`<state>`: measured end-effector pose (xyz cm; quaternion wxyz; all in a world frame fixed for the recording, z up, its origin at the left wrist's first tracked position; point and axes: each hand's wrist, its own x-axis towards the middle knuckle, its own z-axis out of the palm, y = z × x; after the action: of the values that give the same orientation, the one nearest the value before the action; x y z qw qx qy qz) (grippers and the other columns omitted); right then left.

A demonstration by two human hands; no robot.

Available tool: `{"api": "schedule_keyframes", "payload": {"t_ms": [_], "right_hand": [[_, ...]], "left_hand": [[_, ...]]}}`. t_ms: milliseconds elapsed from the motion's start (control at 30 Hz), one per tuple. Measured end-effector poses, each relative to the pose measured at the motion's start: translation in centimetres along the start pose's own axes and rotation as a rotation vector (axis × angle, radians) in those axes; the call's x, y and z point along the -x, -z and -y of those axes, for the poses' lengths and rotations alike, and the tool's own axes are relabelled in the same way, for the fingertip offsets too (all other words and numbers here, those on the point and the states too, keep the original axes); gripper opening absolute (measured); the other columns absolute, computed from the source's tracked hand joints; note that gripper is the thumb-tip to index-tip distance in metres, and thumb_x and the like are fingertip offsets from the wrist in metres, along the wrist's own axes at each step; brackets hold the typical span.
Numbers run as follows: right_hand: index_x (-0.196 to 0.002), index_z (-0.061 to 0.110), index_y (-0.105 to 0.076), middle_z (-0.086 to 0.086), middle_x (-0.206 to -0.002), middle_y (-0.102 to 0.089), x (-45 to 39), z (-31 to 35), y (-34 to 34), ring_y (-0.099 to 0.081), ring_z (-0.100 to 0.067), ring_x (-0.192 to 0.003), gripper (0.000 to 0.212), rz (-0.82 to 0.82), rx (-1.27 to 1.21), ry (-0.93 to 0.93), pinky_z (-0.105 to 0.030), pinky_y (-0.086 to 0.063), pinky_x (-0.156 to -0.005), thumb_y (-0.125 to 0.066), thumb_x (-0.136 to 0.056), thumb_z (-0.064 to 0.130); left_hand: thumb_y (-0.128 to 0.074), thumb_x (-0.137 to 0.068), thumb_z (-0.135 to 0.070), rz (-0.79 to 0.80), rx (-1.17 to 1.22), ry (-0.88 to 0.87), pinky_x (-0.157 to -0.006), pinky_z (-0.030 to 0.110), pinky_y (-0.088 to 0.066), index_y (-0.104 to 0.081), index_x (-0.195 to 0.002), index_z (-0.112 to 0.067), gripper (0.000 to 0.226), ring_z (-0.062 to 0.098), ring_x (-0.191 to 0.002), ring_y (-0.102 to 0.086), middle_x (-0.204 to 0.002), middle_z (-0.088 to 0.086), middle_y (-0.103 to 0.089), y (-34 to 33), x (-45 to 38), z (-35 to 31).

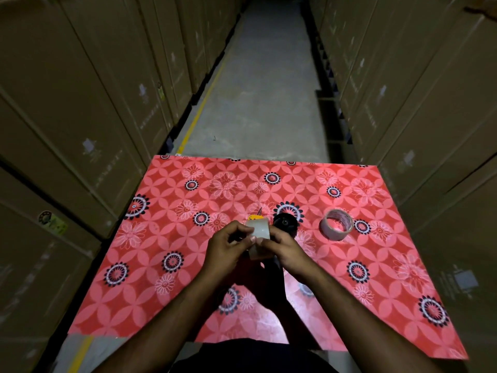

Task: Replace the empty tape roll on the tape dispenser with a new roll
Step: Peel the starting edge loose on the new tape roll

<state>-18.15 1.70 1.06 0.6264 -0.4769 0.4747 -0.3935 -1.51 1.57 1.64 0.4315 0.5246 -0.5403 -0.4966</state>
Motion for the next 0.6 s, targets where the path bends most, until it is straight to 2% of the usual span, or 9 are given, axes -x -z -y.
{"api": "schedule_keyframes", "payload": {"t_ms": [67,133,200,267,400,500,600], "right_hand": [[-0.120,0.020,-0.061,-0.004,-0.111,-0.070,0.11,0.09,0.14,-0.066,-0.012,-0.101,0.034,0.030,0.005,0.000,-0.030,-0.051,-0.090,-0.060,-0.086,0.020],[-0.121,0.021,-0.062,-0.002,-0.114,-0.070,0.17,0.19,0.29,-0.065,-0.014,-0.106,0.033,0.055,0.038,-0.001,-0.038,-0.051,-0.096,-0.059,-0.088,0.017],[-0.125,0.017,-0.061,-0.006,-0.120,-0.069,0.22,0.17,0.57,-0.064,-0.021,-0.111,0.035,0.095,0.073,0.000,-0.050,-0.048,-0.101,-0.060,-0.090,0.016],[-0.133,0.010,-0.056,-0.016,-0.127,-0.066,0.29,0.17,0.82,-0.063,-0.028,-0.117,0.042,0.123,0.084,-0.009,-0.055,-0.046,-0.103,-0.060,-0.092,0.017],[-0.134,0.003,-0.053,-0.021,-0.131,-0.063,0.59,0.53,0.75,-0.063,-0.023,-0.116,0.046,0.141,0.117,-0.017,-0.046,-0.048,-0.102,-0.061,-0.092,0.019],[-0.136,0.006,-0.053,-0.016,-0.133,-0.064,0.74,0.51,0.60,-0.062,-0.026,-0.122,0.045,0.159,0.127,-0.013,-0.045,-0.047,-0.104,-0.060,-0.094,0.020],[-0.139,0.009,-0.052,-0.016,-0.134,-0.063,0.92,0.38,0.39,-0.060,-0.028,-0.125,0.049,0.175,0.126,-0.010,-0.048,-0.046,-0.106,-0.062,-0.094,0.025]], "left_hand": [[-0.073,-0.086,0.008,-0.007,-0.024,-0.011,-0.070,0.014,-0.049,-0.069,-0.079,-0.020,0.030,-0.006,-0.071,-0.063,-0.074,-0.017,-0.071,-0.05,0.04,0.12],[-0.071,-0.089,0.005,-0.009,-0.026,0.015,-0.067,0.017,-0.050,-0.067,-0.079,-0.022,0.029,-0.005,-0.067,-0.062,-0.071,-0.020,-0.070,-0.09,0.16,0.35],[-0.070,-0.093,-0.004,-0.014,-0.030,0.032,-0.063,0.027,-0.053,-0.066,-0.081,-0.026,0.025,0.000,-0.067,-0.063,-0.074,-0.017,-0.070,-0.04,0.35,0.48],[-0.071,-0.094,-0.013,-0.018,-0.055,0.023,-0.060,0.032,-0.056,-0.065,-0.081,-0.031,0.023,0.009,-0.072,-0.065,-0.081,-0.010,-0.070,0.06,0.51,0.51],[-0.064,-0.099,-0.011,-0.042,-0.089,0.031,-0.053,0.030,-0.059,-0.058,-0.086,-0.026,0.021,0.013,-0.068,-0.067,-0.082,0.006,-0.068,-0.03,0.97,0.01],[-0.060,-0.102,-0.015,-0.072,-0.132,0.037,-0.053,0.038,-0.060,-0.053,-0.086,-0.028,0.022,0.019,-0.064,-0.067,-0.077,0.007,-0.068,-0.09,0.84,0.05],[-0.057,-0.102,-0.024,-0.107,-0.169,0.039,-0.056,0.044,-0.054,-0.048,-0.086,-0.029,0.019,0.024,-0.061,-0.061,-0.072,0.003,-0.064,0.13,0.34,0.21]]}}
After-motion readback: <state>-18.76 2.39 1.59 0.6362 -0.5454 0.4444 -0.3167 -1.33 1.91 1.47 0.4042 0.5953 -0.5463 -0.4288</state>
